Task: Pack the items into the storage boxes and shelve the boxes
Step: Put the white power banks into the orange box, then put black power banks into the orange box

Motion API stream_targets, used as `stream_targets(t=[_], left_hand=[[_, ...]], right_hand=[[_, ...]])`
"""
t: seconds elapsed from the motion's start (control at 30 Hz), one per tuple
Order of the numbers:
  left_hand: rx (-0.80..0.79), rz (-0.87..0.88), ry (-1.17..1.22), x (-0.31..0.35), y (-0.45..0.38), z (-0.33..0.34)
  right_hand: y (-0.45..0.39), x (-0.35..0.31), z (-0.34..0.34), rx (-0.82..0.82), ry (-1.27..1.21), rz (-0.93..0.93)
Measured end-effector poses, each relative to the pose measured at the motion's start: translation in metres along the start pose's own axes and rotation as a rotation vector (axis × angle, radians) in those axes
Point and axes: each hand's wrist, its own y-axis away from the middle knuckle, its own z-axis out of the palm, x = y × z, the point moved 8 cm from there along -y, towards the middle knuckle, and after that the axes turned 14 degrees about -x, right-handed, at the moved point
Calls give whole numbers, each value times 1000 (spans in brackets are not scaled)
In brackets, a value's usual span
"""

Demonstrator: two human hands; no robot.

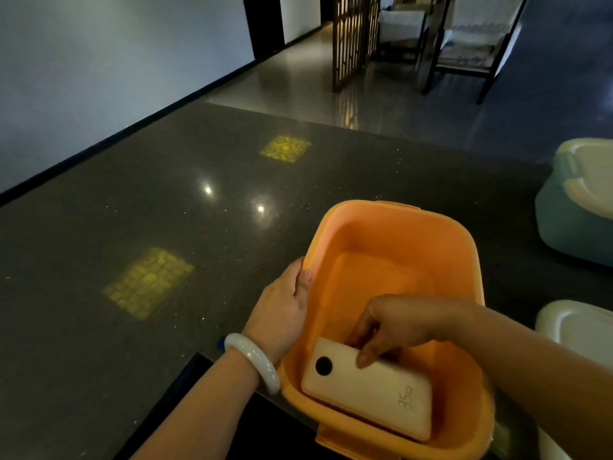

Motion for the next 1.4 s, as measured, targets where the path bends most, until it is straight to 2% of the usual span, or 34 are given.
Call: stream_targets(t=[0.23, 0.33, 0.5, 0.57, 0.63, 0.73, 1.0, 1.17, 1.4], left_hand=[[-34, -13, 3, 2, 3, -1], [-49, -18, 87, 3, 7, -4], [28, -47, 91, -14, 23, -36], [66, -65, 76, -29, 34, -56], [123, -92, 74, -48, 50, -81], [216, -159, 63, -79, 78, -118], [415, -432, 55, -200, 196, -209], [491, -593, 139, -292, 285, -246], [603, -764, 202, -388, 374, -284]], right_hand=[[-7, 5, -4, 20, -29, -26], [-5, 7, -25, 208, -16, -23], [31, -34, -83, 670, 286, 47], [40, -67, -103, 754, 318, 24], [35, -110, -114, 772, 338, -73], [8, -178, -112, 744, 448, -153], [-126, -347, -51, 487, 680, -290], [-214, -431, 4, 325, 722, -356], [-311, -511, 67, 134, 669, -381]])
